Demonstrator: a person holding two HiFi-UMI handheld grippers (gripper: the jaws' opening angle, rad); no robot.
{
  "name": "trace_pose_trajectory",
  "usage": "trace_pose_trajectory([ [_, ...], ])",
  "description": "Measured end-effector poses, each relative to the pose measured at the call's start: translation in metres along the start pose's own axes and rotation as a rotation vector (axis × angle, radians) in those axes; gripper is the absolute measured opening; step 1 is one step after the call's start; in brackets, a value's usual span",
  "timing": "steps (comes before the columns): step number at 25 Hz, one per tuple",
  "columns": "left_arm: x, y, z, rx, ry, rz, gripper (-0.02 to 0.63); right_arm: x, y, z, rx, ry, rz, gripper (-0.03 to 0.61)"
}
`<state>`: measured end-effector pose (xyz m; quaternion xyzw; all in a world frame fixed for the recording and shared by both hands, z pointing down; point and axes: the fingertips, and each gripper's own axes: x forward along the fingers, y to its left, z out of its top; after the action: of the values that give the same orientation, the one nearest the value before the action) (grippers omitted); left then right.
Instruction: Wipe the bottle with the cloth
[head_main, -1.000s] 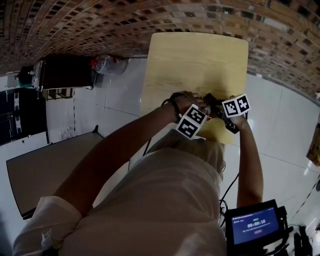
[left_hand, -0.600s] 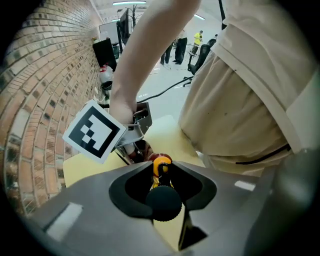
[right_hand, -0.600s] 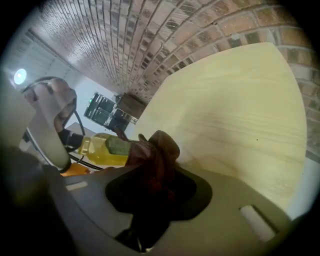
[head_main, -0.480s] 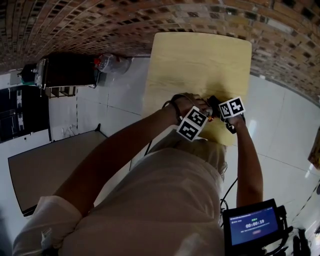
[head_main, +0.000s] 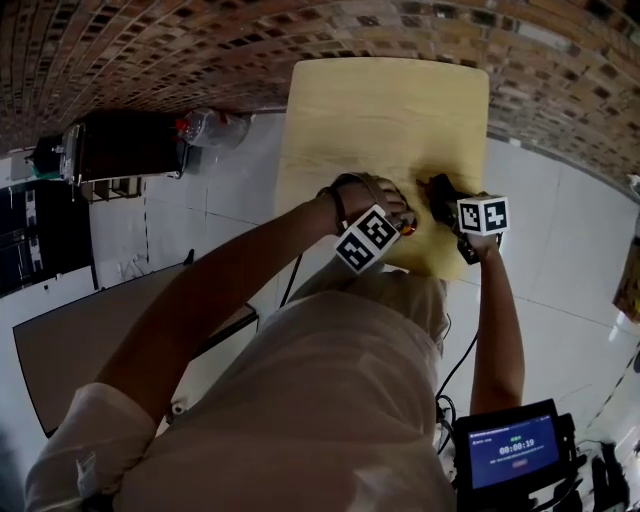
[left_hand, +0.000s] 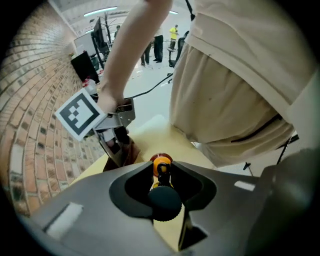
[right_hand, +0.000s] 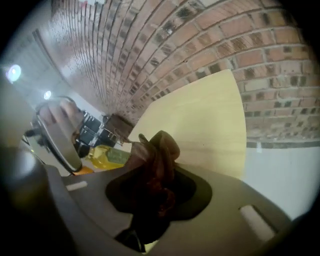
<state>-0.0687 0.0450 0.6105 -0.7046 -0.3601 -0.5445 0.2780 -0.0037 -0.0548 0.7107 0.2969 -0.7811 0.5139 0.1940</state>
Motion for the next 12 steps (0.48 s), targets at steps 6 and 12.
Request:
trace_pose_trajectory([
  [6,0.002,-0.011,-0.001,0.205,0.013,0.002,0.124,0.001,0.061,0.007,-0.023,0.051,0.284,0.098],
  [12,0.006,-0.018,0.005,0.336,0.044,-0.006,0.123,0.019,0.095,-0.002,-0.217,0.123,0.404,0.098],
])
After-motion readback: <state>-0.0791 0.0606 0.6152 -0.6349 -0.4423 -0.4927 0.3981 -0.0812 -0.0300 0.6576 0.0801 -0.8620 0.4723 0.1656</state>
